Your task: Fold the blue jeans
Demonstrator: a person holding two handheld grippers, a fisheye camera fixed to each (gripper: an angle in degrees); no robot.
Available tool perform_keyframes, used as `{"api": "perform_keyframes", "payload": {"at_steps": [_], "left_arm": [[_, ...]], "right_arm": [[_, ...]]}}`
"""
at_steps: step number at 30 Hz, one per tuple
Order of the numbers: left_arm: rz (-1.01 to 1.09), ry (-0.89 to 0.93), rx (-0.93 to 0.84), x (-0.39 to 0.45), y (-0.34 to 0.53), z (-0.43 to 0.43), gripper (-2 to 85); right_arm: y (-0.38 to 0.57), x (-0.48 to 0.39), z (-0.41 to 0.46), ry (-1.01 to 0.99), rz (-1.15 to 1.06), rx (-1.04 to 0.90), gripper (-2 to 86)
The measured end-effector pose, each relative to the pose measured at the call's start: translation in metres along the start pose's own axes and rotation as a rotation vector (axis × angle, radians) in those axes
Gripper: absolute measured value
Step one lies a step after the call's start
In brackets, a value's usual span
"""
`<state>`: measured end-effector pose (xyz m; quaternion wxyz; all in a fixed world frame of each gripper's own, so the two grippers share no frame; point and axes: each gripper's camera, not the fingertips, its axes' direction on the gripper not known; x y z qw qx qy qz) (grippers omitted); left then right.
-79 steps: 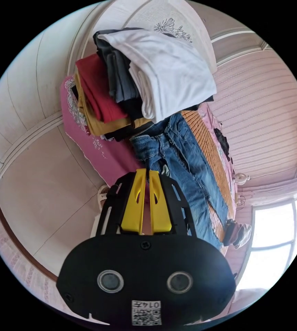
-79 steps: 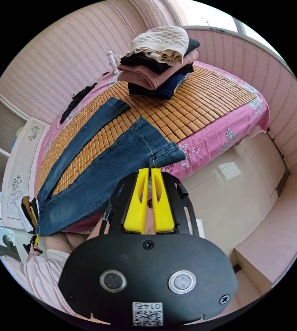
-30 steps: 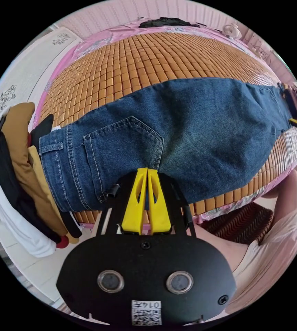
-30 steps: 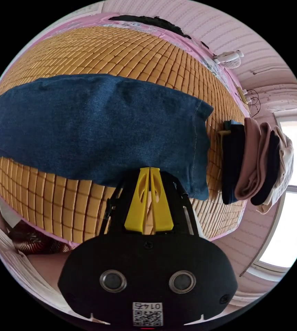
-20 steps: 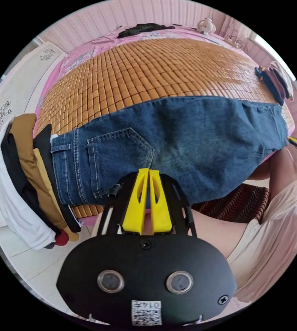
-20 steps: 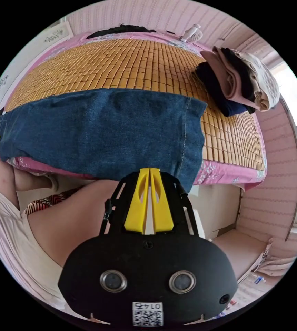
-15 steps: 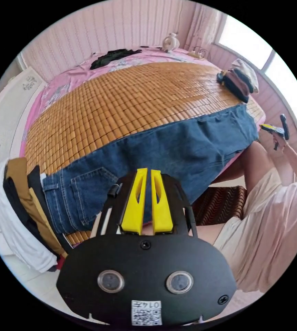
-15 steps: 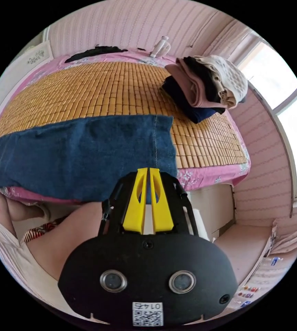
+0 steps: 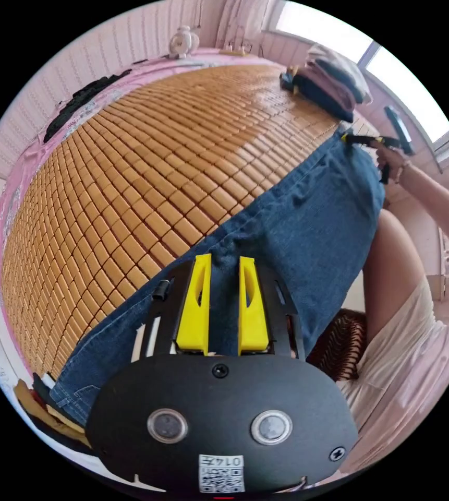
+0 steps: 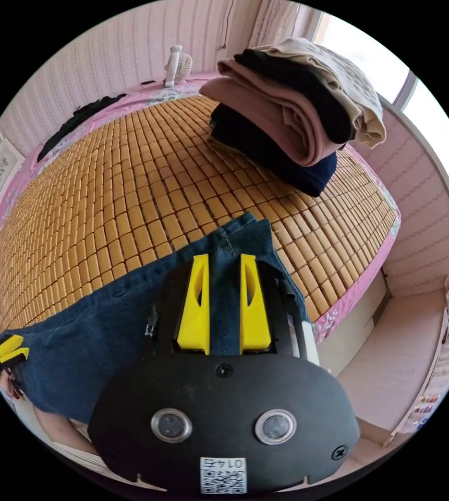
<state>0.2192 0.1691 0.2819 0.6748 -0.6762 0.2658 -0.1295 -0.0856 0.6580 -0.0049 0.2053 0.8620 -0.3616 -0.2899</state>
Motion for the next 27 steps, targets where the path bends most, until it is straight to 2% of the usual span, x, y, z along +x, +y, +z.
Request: {"api": "perform_keyframes", "payload": {"at_steps": [1,3,5,7,10,12,16,19,21,24,27], "left_arm": [[0.016,-0.037,-0.093,0.004,-0.007,0.015,8.2],[0.065,-0.086,-0.097,0.013,-0.011,0.016,6.7],[0.07,-0.094,-0.12,0.015,-0.013,0.016,0.5],[0.088,-0.087,-0.111,0.017,-0.01,0.012,-0.4],[0.14,-0.133,-0.046,0.026,-0.005,-0.014,-0.6],[0.141,-0.164,0.002,0.026,-0.001,-0.029,-0.4],[-0.066,-0.075,-0.021,-0.005,-0.005,-0.004,3.0],[-0.151,-0.036,-0.03,-0.014,-0.001,0.007,4.6],[-0.119,-0.051,0.019,-0.006,0.004,-0.007,5.1],[0.01,-0.063,0.057,0.025,0.019,-0.029,5.5],[0.073,0.036,0.033,0.056,0.04,-0.029,5.8]], "right_arm": [[0.005,0.009,-0.002,-0.039,0.005,0.01,3.8],[0.017,0.022,-0.01,-0.119,0.003,0.052,1.3],[0.03,0.033,-0.028,-0.154,0.009,0.122,0.6],[0.046,0.038,-0.062,-0.149,-0.029,0.228,0.7],[0.042,0.033,-0.083,-0.103,-0.088,0.27,1.9],[0.026,0.03,-0.072,-0.1,-0.094,0.227,4.0],[0.013,0.034,-0.04,-0.003,-0.079,0.089,7.1],[0.048,0.066,-0.059,0.043,-0.04,0.174,7.7],[0.075,0.093,-0.063,0.065,0.017,0.174,8.0],[0.122,0.134,-0.049,-0.058,0.148,0.091,10.1],[0.151,0.156,-0.02,-0.256,0.33,0.001,10.8]]}}
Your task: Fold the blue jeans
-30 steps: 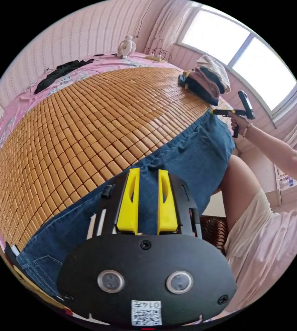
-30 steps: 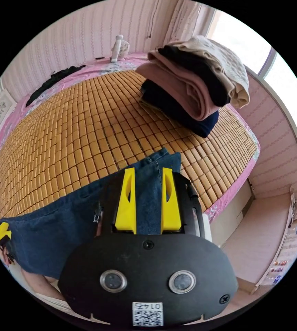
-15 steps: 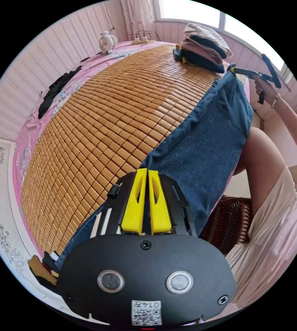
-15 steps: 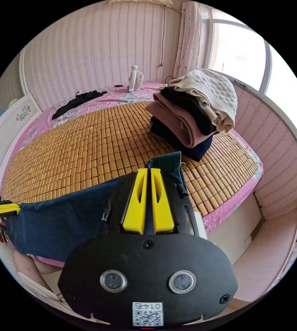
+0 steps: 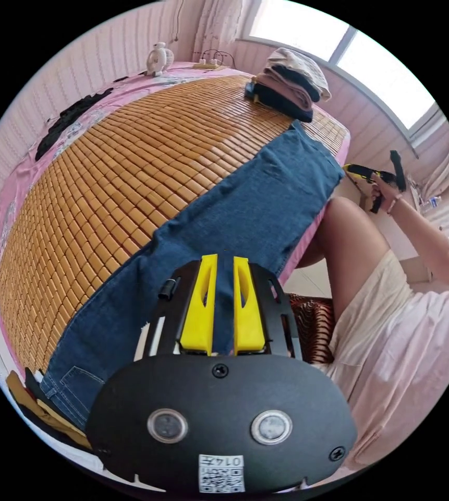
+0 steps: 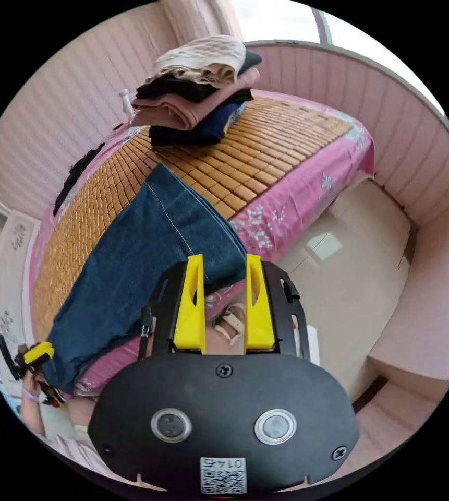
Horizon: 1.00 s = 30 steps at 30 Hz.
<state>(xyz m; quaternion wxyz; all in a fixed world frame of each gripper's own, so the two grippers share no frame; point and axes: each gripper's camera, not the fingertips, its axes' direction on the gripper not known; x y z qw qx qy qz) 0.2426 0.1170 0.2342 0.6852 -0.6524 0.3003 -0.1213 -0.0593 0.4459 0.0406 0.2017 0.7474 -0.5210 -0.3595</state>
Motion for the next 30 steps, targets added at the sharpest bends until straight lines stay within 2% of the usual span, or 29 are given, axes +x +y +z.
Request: {"api": "perform_keyframes", "payload": {"at_steps": [3,6,8,11,15,20,24,26,29,30], "left_arm": [[0.025,0.039,-0.05,0.026,0.018,0.023,6.1],[0.026,0.037,-0.127,0.037,0.029,0.05,5.9],[0.011,0.014,-0.116,0.041,0.036,0.052,5.0],[-0.023,-0.002,-0.13,0.044,0.039,0.049,4.4],[-0.092,0.039,-0.127,0.04,0.049,0.055,4.1],[-0.08,0.03,-0.13,0.048,0.066,0.05,1.5],[-0.079,0.03,-0.111,0.055,0.09,0.051,0.3],[-0.099,0.002,-0.034,0.061,0.11,0.051,-0.1],[-0.128,-0.027,0.038,0.069,0.128,0.051,-0.4],[-0.128,-0.032,0.044,0.07,0.13,0.051,-0.4]], "right_arm": [[-0.003,0.017,0.015,-0.146,0.136,-0.014,7.7],[-0.016,0.01,0.008,-0.187,0.123,-0.053,2.7],[-0.02,0.001,-0.023,-0.266,0.049,0.041,1.6],[-0.019,-0.015,-0.05,-0.182,-0.088,0.108,0.9],[-0.02,-0.008,0.025,-0.004,-0.056,-0.141,0.8],[-0.017,-0.029,0.018,0.061,-0.07,-0.075,0.4],[-0.014,-0.084,-0.001,0.177,-0.284,-0.041,-0.1],[-0.01,-0.122,-0.003,0.194,-0.417,-0.03,-0.1],[0.002,-0.199,0.004,0.127,-0.656,-0.05,-0.2],[0.008,-0.234,0.009,0.043,-0.755,-0.077,-0.2]]}}
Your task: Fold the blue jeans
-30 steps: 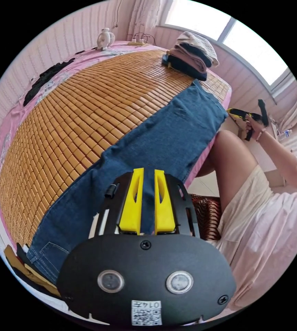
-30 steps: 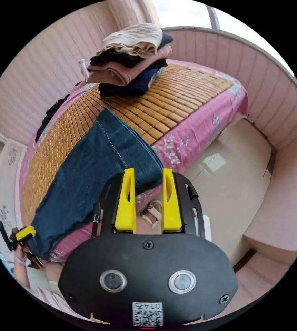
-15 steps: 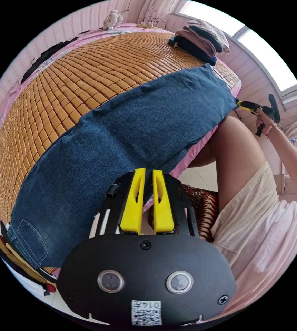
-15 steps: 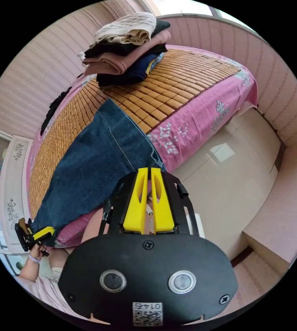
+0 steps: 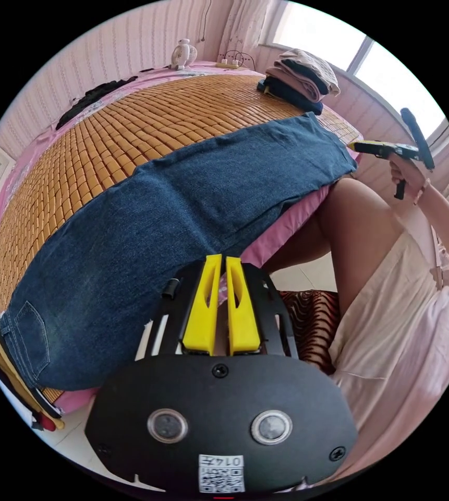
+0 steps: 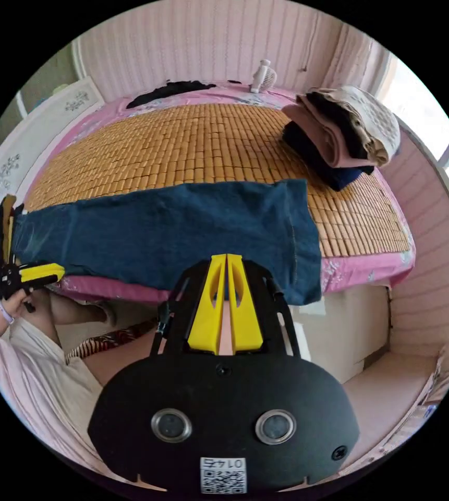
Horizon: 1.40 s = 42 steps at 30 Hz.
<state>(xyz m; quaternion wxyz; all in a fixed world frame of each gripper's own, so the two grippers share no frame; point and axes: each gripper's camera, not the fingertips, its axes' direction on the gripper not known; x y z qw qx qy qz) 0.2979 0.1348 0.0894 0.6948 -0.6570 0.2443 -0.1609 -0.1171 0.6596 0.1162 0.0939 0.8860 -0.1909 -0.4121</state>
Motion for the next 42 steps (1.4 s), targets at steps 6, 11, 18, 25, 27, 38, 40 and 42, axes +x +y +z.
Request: {"api": "perform_keyframes", "payload": {"at_steps": [6,11,18,25,27,38,40,42], "left_arm": [[-0.037,0.008,0.072,-0.003,0.023,-0.027,-0.4],[-0.094,0.02,0.129,-0.025,0.045,-0.046,-1.0],[-0.046,0.044,0.081,-0.01,0.031,-0.015,-1.0],[0.017,0.033,0.009,0.006,0.026,-0.012,-1.0],[0.074,-0.013,-0.016,0.016,0.025,-0.006,-1.0],[0.103,-0.086,-0.011,0.036,0.049,-0.025,-1.0],[0.059,-0.097,0.012,0.028,0.064,-0.038,-1.0],[0.003,-0.109,0.024,0.017,0.078,-0.048,-1.0]], "right_arm": [[-0.093,-0.165,0.033,-0.23,-0.478,-0.071,-0.3],[-0.157,-0.261,0.059,-0.192,-0.714,-0.144,-0.3],[-0.209,-0.335,0.114,0.051,-0.936,-0.352,-0.2],[-0.234,-0.343,0.13,0.111,-1.035,-0.503,-0.2],[-0.238,-0.342,0.134,0.123,-1.039,-0.539,-0.1],[-0.224,-0.216,0.108,-0.174,-0.785,-0.272,-0.6],[-0.199,-0.134,0.078,-0.254,-0.615,-0.112,-0.4],[-0.171,-0.063,0.056,-0.285,-0.464,-0.016,0.0]]}}
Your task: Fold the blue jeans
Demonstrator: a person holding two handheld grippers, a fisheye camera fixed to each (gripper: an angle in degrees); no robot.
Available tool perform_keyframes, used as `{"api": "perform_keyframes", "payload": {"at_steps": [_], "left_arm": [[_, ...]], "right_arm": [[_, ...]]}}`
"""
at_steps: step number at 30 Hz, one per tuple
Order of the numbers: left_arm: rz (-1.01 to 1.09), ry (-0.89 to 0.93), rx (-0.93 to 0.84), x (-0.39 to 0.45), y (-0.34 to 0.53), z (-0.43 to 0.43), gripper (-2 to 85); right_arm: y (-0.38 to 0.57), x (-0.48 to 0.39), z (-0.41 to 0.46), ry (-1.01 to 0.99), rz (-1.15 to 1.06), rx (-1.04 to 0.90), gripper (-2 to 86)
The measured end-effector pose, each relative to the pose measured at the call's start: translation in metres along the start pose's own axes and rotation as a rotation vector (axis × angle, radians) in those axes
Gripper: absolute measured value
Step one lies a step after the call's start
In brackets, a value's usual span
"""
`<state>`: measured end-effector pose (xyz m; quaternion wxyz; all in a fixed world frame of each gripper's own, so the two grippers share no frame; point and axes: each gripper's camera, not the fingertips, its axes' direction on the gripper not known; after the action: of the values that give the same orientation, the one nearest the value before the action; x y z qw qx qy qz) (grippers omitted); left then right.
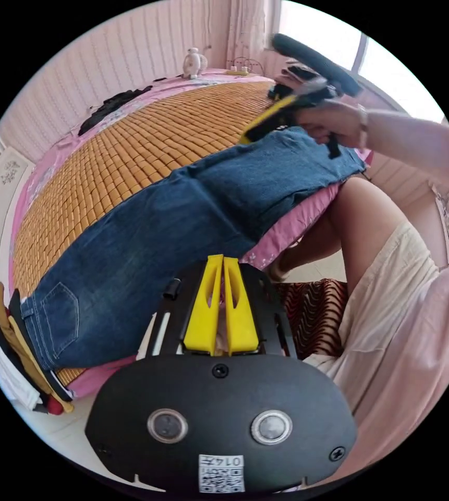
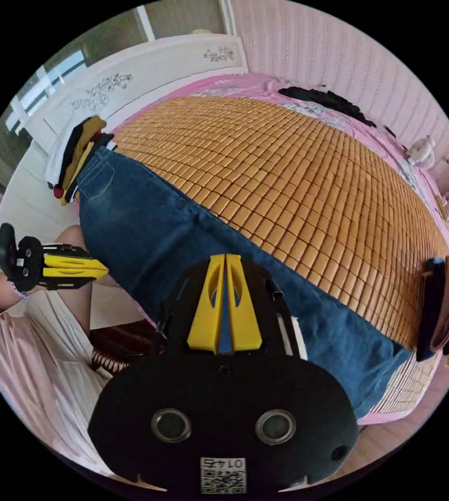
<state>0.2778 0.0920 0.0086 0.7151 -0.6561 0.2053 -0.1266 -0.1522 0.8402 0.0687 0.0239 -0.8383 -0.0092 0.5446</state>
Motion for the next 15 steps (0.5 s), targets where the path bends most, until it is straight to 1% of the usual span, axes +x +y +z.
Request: {"api": "perform_keyframes", "payload": {"at_steps": [1,2,3,4,5,7,8,9,10,12,15], "left_arm": [[-0.043,0.001,0.004,-0.01,0.007,-0.005,-1.0],[-0.088,0.009,0.004,-0.021,0.013,-0.007,-1.0],[-0.11,0.013,0.003,-0.026,0.016,-0.008,-1.0],[-0.153,0.012,-0.003,-0.036,0.02,-0.008,-1.0],[-0.191,0.002,-0.016,-0.045,0.024,-0.007,-1.0],[-0.246,-0.01,-0.044,-0.056,0.027,-0.004,-1.0],[-0.278,-0.006,-0.055,-0.063,0.029,-0.002,-1.0],[-0.292,0.001,-0.058,-0.066,0.029,-0.001,-1.0],[-0.322,0.022,-0.066,-0.071,0.03,0.002,-1.0],[-0.352,0.041,-0.096,-0.076,0.031,0.009,-1.0],[-0.374,0.055,-0.103,-0.082,0.035,0.017,-1.0]], "right_arm": [[0.043,0.031,-0.024,0.006,0.124,0.069,0.4],[0.066,0.047,-0.035,0.013,0.194,0.101,0.8],[0.113,0.079,-0.055,0.035,0.338,0.153,1.7],[0.162,0.109,-0.072,0.06,0.496,0.202,5.3],[0.187,0.122,-0.079,0.074,0.577,0.226,7.0],[0.281,0.166,-0.091,0.088,0.887,0.291,14.1],[0.302,0.175,-0.092,0.087,0.961,0.298,15.3],[0.34,0.187,-0.09,0.071,1.083,0.316,17.1],[0.372,0.195,-0.085,0.048,1.164,0.348,18.3],[0.407,0.205,-0.076,0.022,1.258,0.394,19.5],[0.449,0.22,-0.061,-0.033,1.391,0.497,18.6]]}}
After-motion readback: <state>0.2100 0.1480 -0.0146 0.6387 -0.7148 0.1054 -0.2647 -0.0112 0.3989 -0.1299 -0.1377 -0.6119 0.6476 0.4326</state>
